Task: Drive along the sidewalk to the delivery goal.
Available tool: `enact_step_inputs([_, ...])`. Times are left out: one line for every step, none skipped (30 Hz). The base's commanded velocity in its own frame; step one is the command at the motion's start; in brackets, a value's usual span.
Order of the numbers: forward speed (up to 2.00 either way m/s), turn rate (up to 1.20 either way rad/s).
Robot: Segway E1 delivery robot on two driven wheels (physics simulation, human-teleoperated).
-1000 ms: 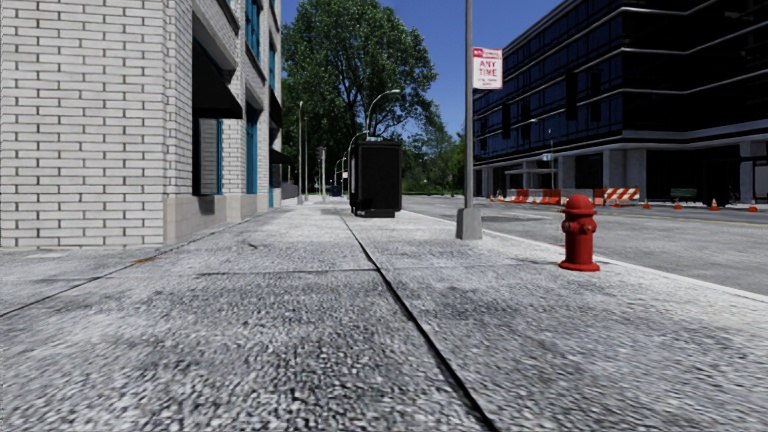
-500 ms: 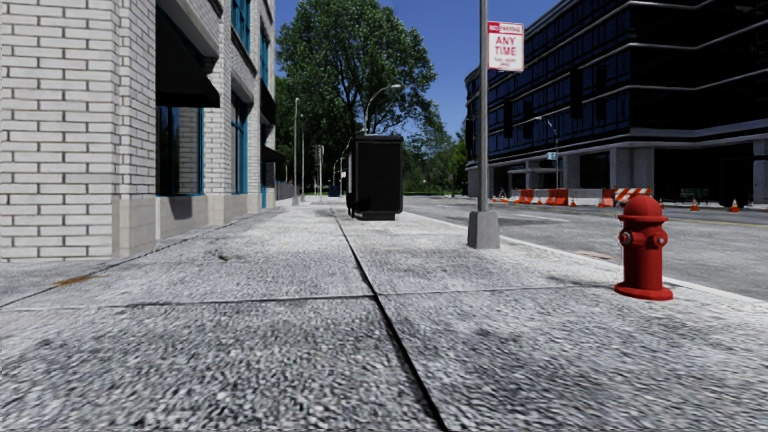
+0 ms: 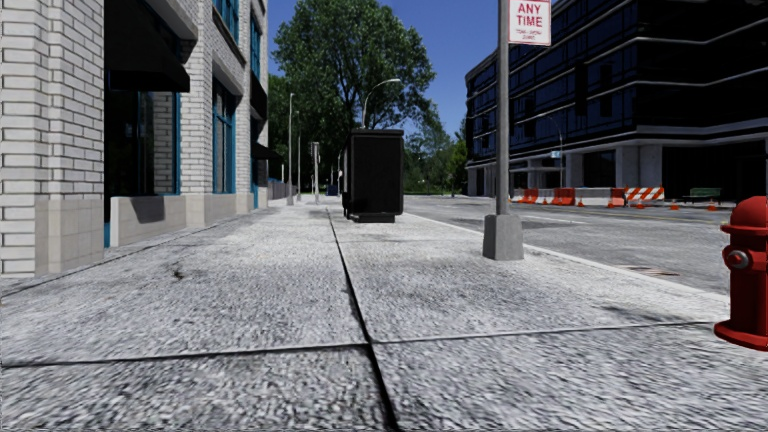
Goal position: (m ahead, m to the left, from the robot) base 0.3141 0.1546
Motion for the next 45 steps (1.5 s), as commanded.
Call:
enact_step_inputs([0.0,0.0])
enact_step_inputs([0.0,0.0])
enact_step_inputs([0.0,0.0])
enact_step_inputs([0.0,0.0])
enact_step_inputs([0.0,0.0])
enact_step_inputs([0.0,0.0])
enact_step_inputs([0.0,0.0])
enact_step_inputs([0.0,0.0])
enact_step_inputs([0.08,0.0])
enact_step_inputs([0.3,0.0])
enact_step_inputs([0.3,0.0])
enact_step_inputs([0.42,0.0])
enact_step_inputs([0.49,0.0])
enact_step_inputs([0.5,0.0])
enact_step_inputs([0.5,0.0])
enact_step_inputs([0.0,0.0])
enact_step_inputs([0.0,0.0])
enact_step_inputs([0.0,0.0])
enact_step_inputs([0.0,0.0])
enact_step_inputs([0.0,0.0])
enact_step_inputs([0.0,0.0])
enact_step_inputs([0.0,0.0])
enact_step_inputs([0.0,0.0])
enact_step_inputs([0.0,0.0])
enact_step_inputs([0.0,0.0])
enact_step_inputs([0.0,0.0])
enact_step_inputs([0.0,0.0])
enact_step_inputs([0.0,0.0])
enact_step_inputs([0.0,0.0])
enact_step_inputs([0.0,0.0])
enact_step_inputs([0.0,0.0])
enact_step_inputs([0.0,0.0])
enact_step_inputs([0.0,0.0])
enact_step_inputs([0.0,0.0])
enact_step_inputs([0.0,0.0])
enact_step_inputs([0.0,0.0])
enact_step_inputs([0.0,0.0])
enact_step_inputs([0.0,0.0])
enact_step_inputs([0.0,0.0])
enact_step_inputs([0.0,0.0])
enact_step_inputs([0.0,0.0])
enact_step_inputs([0.0,0.0])
enact_step_inputs([0.0,0.0])
enact_step_inputs([0.0,0.0])
enact_step_inputs([0.0,0.0])
